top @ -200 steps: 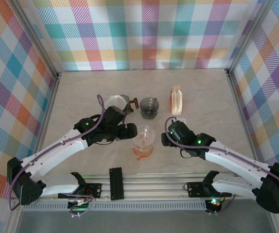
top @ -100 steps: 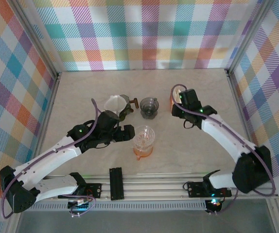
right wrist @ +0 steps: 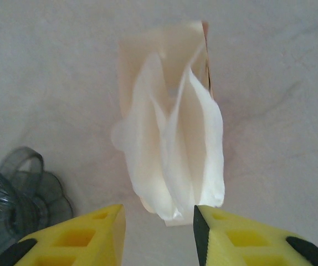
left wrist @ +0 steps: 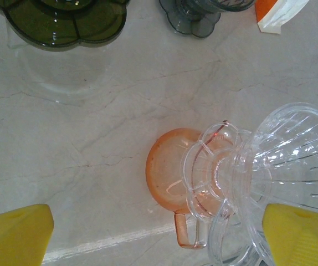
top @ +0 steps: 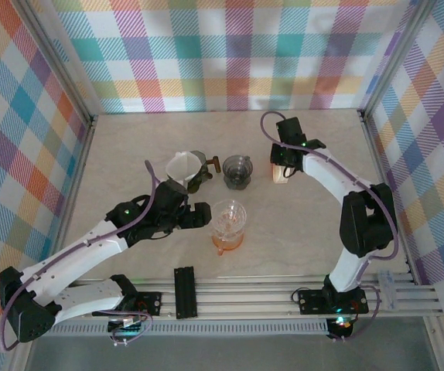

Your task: Place the coffee filter in the dripper

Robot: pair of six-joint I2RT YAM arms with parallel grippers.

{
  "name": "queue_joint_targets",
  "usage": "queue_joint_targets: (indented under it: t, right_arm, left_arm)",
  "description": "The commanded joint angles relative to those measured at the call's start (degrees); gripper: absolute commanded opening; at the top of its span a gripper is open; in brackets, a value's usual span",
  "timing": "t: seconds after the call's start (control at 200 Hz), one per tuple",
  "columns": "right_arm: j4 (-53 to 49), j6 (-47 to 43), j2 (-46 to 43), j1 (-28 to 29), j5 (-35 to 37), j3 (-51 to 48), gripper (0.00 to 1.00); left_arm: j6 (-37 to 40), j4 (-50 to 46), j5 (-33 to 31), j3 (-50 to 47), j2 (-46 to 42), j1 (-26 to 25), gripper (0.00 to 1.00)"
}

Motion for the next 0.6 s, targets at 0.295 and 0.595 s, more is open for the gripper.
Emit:
queue_joint_targets:
  t: [0.295,0.595]
  right_arm:
    - [-2.28,0.95,8.06,0.10,-4.77,11.47,0.31]
    - [-6.31,0.97,11.55,0.19,-0.85,14.48,0.29]
  left_arm:
    - [1.12,-0.07,-2.44,-1.52,-1.12,0.66,0.97]
    - [0.72,-0.24,-2.71,-2.00,-1.35,1.29,0.97]
